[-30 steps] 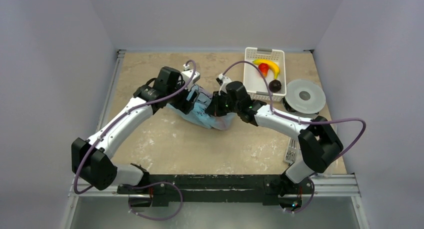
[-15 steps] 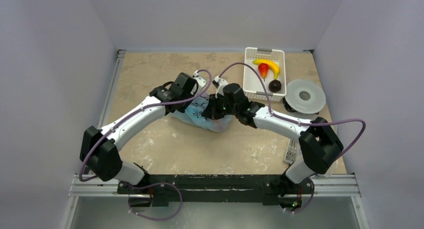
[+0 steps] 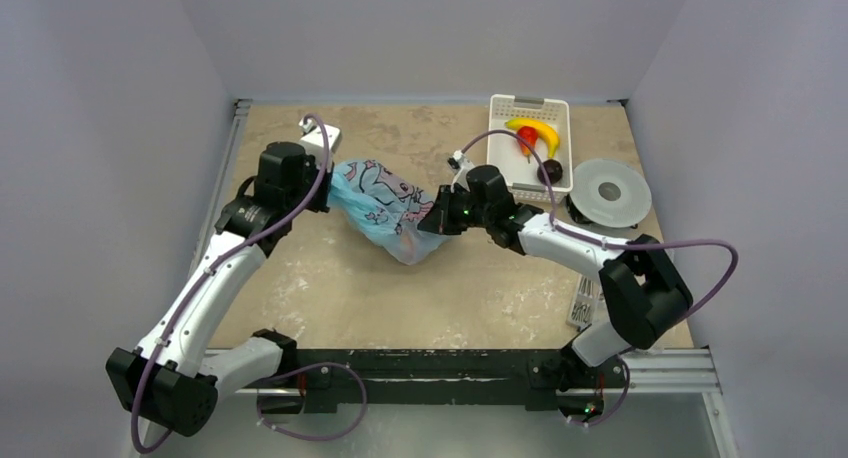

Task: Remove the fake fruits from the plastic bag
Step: Untie the plastic bag at the center of the board.

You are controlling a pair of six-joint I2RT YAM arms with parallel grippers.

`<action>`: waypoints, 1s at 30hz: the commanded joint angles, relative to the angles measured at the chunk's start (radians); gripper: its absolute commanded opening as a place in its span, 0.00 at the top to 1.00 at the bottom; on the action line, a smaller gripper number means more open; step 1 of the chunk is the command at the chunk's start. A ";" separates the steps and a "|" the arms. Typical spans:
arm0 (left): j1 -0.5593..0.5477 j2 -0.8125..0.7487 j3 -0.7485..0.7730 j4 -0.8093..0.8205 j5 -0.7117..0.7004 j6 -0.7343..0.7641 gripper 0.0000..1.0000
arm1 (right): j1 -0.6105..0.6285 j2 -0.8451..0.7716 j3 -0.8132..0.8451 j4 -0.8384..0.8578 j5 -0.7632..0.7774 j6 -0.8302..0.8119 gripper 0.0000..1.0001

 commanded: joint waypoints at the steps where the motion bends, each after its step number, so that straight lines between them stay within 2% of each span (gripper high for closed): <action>1: 0.002 -0.003 -0.013 0.064 0.078 -0.020 1.00 | 0.020 0.026 0.091 -0.089 0.064 -0.039 0.96; 3: 0.003 0.004 -0.014 0.063 0.115 -0.020 1.00 | 0.045 0.027 0.147 -0.194 0.148 -0.113 0.87; 7: 0.002 0.028 0.000 0.057 0.208 -0.027 1.00 | 0.148 0.029 0.269 -0.362 0.433 -0.254 0.66; 11: 0.002 0.042 0.009 0.056 0.251 -0.030 1.00 | 0.245 0.055 0.402 -0.504 0.669 -0.317 0.43; 13: 0.002 0.046 0.014 0.054 0.259 -0.030 1.00 | 0.288 0.067 0.452 -0.544 0.753 -0.340 0.32; 15: 0.003 0.047 0.018 0.051 0.266 -0.030 1.00 | 0.341 0.075 0.479 -0.550 0.827 -0.374 0.26; 19: 0.003 0.047 0.018 0.052 0.271 -0.029 1.00 | 0.459 0.098 0.495 -0.486 0.918 -0.461 0.21; 22: 0.003 0.042 0.018 0.052 0.275 -0.028 1.00 | 0.549 0.136 0.488 -0.413 1.054 -0.515 0.17; 25: 0.002 0.040 0.016 0.052 0.285 -0.027 1.00 | 0.582 0.192 0.464 -0.315 1.215 -0.543 0.17; 28: 0.003 0.039 0.012 0.055 0.292 -0.029 1.00 | 0.583 0.237 0.445 -0.227 1.301 -0.530 0.20; 29: 0.002 0.039 0.011 0.057 0.298 -0.030 1.00 | 0.581 0.247 0.446 -0.217 1.332 -0.526 0.26; 30: 0.003 0.039 0.010 0.058 0.304 -0.030 1.00 | 0.581 0.249 0.443 -0.207 1.351 -0.521 0.37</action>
